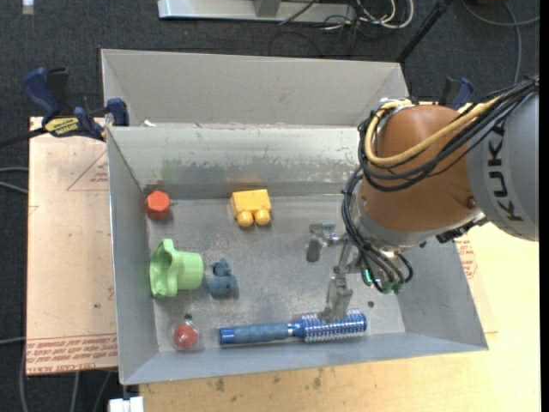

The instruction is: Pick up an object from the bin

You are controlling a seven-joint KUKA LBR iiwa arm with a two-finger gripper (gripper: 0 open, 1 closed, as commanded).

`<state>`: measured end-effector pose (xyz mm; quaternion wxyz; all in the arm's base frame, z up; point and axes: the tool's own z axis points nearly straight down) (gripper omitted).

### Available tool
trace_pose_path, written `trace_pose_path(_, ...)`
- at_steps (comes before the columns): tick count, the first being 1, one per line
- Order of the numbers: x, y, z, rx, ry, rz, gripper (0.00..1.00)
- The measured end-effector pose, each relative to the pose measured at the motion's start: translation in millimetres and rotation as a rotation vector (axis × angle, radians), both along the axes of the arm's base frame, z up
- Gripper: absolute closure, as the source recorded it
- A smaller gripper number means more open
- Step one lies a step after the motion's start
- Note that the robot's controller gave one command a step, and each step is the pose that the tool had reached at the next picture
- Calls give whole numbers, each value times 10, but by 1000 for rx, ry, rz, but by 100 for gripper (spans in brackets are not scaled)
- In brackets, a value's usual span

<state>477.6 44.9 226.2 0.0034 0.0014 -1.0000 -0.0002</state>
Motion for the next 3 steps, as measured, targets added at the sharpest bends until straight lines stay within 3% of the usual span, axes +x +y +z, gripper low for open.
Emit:
trace_pose_path(1, 19, -796, -952, 1, -4, 303, 0)
trace_pose_path(2, 103, -364, -1561, 2, -26, 328, 0)
trace_pose_path(3, 57, -387, -1566, 2, -10, 322, 100)
